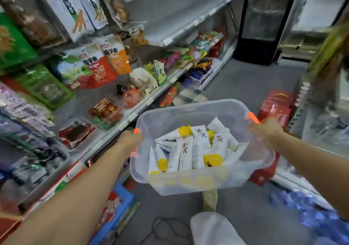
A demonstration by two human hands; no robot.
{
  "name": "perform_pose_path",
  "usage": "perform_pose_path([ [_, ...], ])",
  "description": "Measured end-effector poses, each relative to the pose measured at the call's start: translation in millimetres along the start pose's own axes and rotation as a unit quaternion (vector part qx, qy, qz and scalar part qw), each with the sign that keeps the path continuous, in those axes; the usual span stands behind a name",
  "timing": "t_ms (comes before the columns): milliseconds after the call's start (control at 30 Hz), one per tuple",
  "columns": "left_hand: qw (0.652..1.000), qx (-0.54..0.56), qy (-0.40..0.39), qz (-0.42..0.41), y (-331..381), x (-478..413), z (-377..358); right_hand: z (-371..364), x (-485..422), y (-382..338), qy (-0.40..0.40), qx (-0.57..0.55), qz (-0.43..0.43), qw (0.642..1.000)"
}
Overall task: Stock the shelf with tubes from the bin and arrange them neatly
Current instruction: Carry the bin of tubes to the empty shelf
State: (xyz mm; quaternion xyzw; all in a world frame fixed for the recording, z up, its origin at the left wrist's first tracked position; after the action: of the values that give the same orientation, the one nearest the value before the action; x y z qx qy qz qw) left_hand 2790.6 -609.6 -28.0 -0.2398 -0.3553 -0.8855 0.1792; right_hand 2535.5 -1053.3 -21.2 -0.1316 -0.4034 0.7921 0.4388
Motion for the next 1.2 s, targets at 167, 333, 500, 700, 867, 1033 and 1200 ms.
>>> perform_pose_path([
  [167,0.999,-0.001,-0.021,0.042,87.2,-109.9,-58.1,-47.9,-165.2,-27.2,-0.053,0.037,-0.006,0.998],
  [333,0.994,0.042,-0.045,0.089,160.1,-189.8,-104.2,-78.7,-299.7,-80.6,-0.088,0.081,0.008,0.993],
  [500,0.985,0.082,-0.045,0.144,217.9,-259.6,-132.3,-121.4,-427.6,-140.1,-0.118,0.127,0.030,0.984],
  [700,0.977,0.107,-0.002,0.187,266.0,-353.7,-166.3,-208.8,-574.7,-188.1,-0.186,0.152,0.056,0.969],
  [867,0.959,0.143,0.060,0.237,282.2,-420.1,-199.6,-284.0,-674.3,-208.9,-0.224,0.185,0.089,0.953],
  [1033,0.939,0.155,0.097,0.293,291.0,-461.7,-236.4,-366.4,-748.7,-225.7,-0.292,0.201,0.124,0.927],
  [1200,0.907,0.169,0.140,0.360,294.1,-478.6,-270.0,-438.8,-799.3,-235.9,-0.372,0.253,0.171,0.876],
])
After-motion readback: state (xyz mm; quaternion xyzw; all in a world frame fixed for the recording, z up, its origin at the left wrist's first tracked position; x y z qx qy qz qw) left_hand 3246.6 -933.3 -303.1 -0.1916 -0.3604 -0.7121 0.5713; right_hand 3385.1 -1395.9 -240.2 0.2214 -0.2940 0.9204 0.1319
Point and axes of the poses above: each hand's wrist, its own x-axis away from the middle knuckle, its own z-axis out of the back of the hand, y = z × x, the point moved 10 cm from there along -x, towards the middle knuckle, and after that the axes turned 11 degrees about z, right-handed, at the moved point
